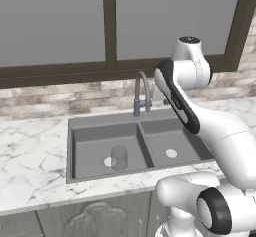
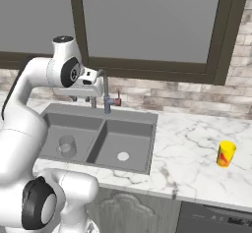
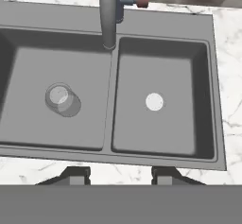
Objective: Move any existing items from the left basin to the right basin for drying. Then move the cup from the counter to the left basin of the sink for washing.
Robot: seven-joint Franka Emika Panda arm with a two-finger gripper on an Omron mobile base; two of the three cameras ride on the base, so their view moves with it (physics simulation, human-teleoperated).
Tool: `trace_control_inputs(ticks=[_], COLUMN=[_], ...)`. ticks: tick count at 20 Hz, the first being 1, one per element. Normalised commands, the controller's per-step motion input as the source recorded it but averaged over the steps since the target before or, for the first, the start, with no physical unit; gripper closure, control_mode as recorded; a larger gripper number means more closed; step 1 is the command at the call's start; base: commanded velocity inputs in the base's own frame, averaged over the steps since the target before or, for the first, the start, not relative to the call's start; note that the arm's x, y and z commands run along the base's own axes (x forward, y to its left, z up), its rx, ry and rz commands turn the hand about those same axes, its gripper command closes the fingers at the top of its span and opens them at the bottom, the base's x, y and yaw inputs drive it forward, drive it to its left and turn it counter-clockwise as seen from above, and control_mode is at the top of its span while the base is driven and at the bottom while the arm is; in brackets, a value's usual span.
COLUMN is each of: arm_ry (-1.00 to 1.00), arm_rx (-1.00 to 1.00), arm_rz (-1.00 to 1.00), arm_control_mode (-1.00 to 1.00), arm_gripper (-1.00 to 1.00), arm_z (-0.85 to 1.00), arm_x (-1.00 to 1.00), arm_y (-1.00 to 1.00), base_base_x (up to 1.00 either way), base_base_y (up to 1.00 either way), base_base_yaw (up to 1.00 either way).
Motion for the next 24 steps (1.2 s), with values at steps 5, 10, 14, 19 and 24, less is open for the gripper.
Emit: trace_control_inputs(ticks=[5, 10, 14, 19, 24], arm_ry=[0.0, -0.01, 0.12, 0.19, 0.11], arm_rx=[-0.04, -0.01, 0.12, 0.23, 0.0], arm_rz=[0.0, 0.2, 0.14, 0.02, -0.06], arm_control_mode=[-1.0, -1.0, -1.0, -1.0, -1.0], arm_gripper=[-1.0, -1.0, -1.0, -1.0, -1.0], arm_z=[-0.08, -0.48, -0.79, -0.95, -0.7], arm_x=[-0.06, -0.47, -0.15, 0.1, 0.53], arm_y=[0.11, 0.49, 0.88, 0.76, 0.52], base_base_x=[0.0, 0.0, 0.0, 0.0, 0.0], base_base_y=[0.0, 0.0, 0.0, 0.0, 0.0], base_base_yaw=[0.0, 0.0, 0.0, 0.0, 0.0])
